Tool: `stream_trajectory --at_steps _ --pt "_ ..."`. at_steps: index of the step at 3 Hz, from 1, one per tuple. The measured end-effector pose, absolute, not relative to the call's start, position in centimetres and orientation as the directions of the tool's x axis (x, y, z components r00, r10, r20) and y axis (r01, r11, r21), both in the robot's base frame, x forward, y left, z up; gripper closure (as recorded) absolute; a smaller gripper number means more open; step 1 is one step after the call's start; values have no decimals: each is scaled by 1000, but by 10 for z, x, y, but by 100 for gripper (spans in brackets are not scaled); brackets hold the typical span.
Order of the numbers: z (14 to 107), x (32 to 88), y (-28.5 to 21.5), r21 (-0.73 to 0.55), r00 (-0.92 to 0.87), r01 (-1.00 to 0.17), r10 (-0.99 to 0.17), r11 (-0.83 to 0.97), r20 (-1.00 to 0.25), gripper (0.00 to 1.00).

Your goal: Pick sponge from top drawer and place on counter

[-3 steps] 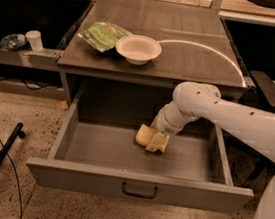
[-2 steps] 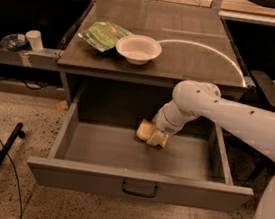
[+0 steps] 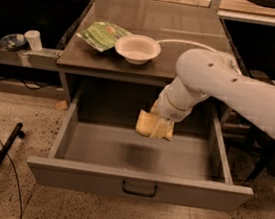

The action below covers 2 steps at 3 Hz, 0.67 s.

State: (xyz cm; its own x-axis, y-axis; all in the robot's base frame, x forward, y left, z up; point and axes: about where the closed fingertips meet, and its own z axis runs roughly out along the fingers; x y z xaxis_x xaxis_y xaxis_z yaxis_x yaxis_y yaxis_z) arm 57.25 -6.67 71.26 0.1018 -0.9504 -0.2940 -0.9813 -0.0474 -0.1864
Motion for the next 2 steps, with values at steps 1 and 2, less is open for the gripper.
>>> stream_trajectory --at_steps 1,2 --pt "770 548 -76 -163 158 -981 -924 -106 -348 100" --pt "819 549 -96 -92 164 -986 -871 -136 -464 100"
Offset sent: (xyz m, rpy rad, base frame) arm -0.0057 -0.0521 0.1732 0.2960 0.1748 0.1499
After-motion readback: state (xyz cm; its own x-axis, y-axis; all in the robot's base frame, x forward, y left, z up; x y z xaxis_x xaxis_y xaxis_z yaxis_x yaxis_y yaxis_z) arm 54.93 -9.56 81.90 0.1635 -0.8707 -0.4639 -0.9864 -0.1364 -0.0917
